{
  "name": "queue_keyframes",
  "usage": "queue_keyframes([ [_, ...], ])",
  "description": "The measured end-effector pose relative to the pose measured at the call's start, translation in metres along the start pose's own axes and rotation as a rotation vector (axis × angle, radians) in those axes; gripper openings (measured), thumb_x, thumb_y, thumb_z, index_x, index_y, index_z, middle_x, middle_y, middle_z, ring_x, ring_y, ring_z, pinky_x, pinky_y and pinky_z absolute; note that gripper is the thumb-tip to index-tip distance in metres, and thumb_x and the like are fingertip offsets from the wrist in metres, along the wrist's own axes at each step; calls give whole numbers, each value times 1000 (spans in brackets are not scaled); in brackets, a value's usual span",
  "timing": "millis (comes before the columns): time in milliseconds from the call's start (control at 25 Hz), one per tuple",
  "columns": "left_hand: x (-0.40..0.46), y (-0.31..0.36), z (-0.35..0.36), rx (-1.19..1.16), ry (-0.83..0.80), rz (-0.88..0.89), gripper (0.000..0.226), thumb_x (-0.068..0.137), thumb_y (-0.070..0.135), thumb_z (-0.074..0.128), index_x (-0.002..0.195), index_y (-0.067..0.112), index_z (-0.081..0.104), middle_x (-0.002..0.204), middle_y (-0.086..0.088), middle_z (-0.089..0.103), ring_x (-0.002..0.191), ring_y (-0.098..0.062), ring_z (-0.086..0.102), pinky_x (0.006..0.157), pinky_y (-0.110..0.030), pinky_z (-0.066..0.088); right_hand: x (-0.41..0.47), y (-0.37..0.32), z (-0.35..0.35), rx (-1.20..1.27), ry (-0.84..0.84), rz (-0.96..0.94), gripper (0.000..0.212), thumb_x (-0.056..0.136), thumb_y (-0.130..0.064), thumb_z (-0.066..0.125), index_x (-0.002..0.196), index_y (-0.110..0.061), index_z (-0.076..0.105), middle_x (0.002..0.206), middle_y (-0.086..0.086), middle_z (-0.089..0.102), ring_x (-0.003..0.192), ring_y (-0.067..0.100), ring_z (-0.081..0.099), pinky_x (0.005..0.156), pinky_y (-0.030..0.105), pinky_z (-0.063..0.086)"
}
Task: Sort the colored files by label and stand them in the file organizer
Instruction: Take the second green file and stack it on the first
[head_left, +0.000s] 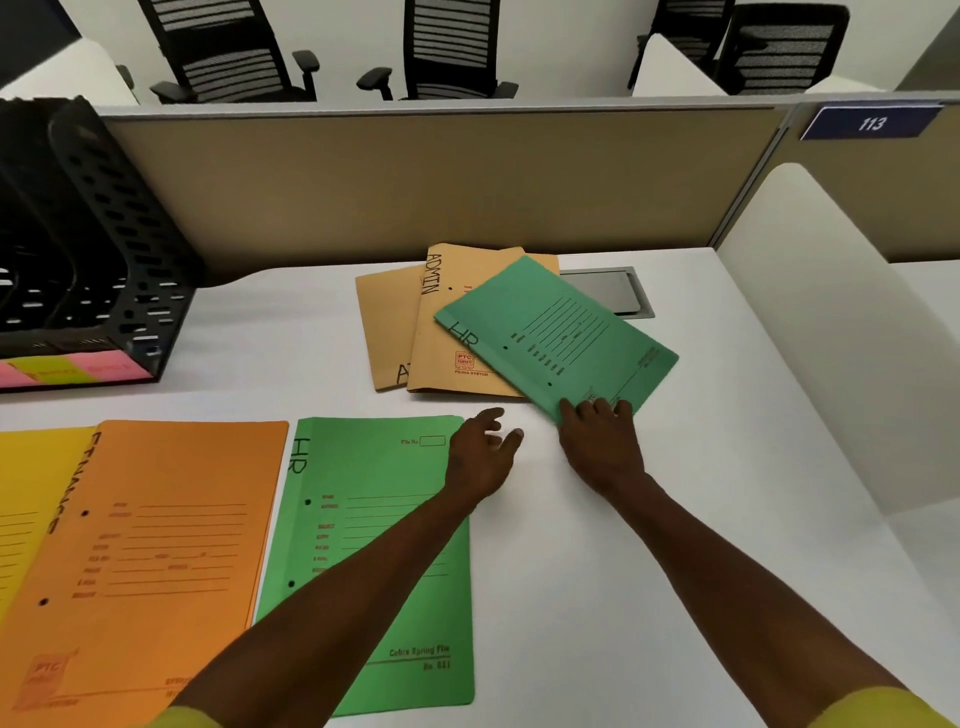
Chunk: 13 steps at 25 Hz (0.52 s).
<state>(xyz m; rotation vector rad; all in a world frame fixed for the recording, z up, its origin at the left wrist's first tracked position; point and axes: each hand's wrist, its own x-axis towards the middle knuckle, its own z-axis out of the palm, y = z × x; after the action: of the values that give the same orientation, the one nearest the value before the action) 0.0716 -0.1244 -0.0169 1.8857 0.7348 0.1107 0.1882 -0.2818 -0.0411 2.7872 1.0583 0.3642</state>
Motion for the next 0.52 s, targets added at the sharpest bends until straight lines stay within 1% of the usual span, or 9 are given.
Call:
queue_keyframes([
  [80,-1,8,5,-241,-14,-186,48,93,40,64,136,22,52,119,-4,67,98,-14,67,86,-32,54,-8,-12,-10,-11,55,-80,25,89,-17,57,111,-7,64,84,14,69,82,33,61,87,47,39],
  [160,0,12,9,-489,-48,-337,45,97,36,60,138,20,48,118,-8,68,95,-20,70,87,-37,57,-18,-31,-23,39,86,-141,20,89,-20,54,102,-10,66,81,11,69,80,31,60,87,47,39],
  [200,0,13,10,-585,-60,-385,38,98,31,59,134,19,51,118,-10,69,97,-23,71,82,-37,59,-24,-40,-29,77,81,-164,20,89,-23,54,100,-12,66,81,10,70,80,31,60,88,47,39],
  [240,1,13,10,-642,-56,-417,33,99,25,58,131,16,55,118,-11,69,99,-27,71,74,-35,60,-28,-48,-34,115,57,-185,21,88,-26,54,99,-14,67,82,8,71,80,30,61,88,46,39],
  [280,1,12,9,-674,-42,-439,29,99,18,58,127,15,58,119,-13,69,101,-30,70,67,-33,60,-32,-54,-39,151,19,-199,23,86,-30,54,99,-16,67,84,6,72,81,29,61,88,45,39],
  [320,1,10,8,-678,-17,-456,26,98,10,57,123,15,59,119,-14,69,101,-31,70,62,-33,60,-34,-58,-42,202,-25,-195,27,85,-36,53,100,-18,68,85,4,73,81,27,62,88,43,40],
  [400,-2,6,2,-662,18,-469,32,95,-2,53,121,15,60,115,-14,70,97,-33,70,65,-38,62,-28,-56,-46,402,-47,-104,38,83,-47,55,107,-21,69,90,1,73,85,23,63,85,38,43],
  [480,-6,2,-7,-669,22,-471,40,94,-5,50,128,14,57,113,-13,70,95,-33,71,75,-45,62,-19,-46,-49,648,19,112,46,80,-50,64,115,-19,70,104,2,72,98,23,62,88,38,49],
  [520,-9,-1,-14,-666,19,-464,42,94,-6,48,131,14,55,113,-13,70,95,-32,71,79,-46,61,-14,-38,-49,712,37,235,50,80,-50,67,119,-18,68,114,6,69,108,25,59,93,40,49],
])
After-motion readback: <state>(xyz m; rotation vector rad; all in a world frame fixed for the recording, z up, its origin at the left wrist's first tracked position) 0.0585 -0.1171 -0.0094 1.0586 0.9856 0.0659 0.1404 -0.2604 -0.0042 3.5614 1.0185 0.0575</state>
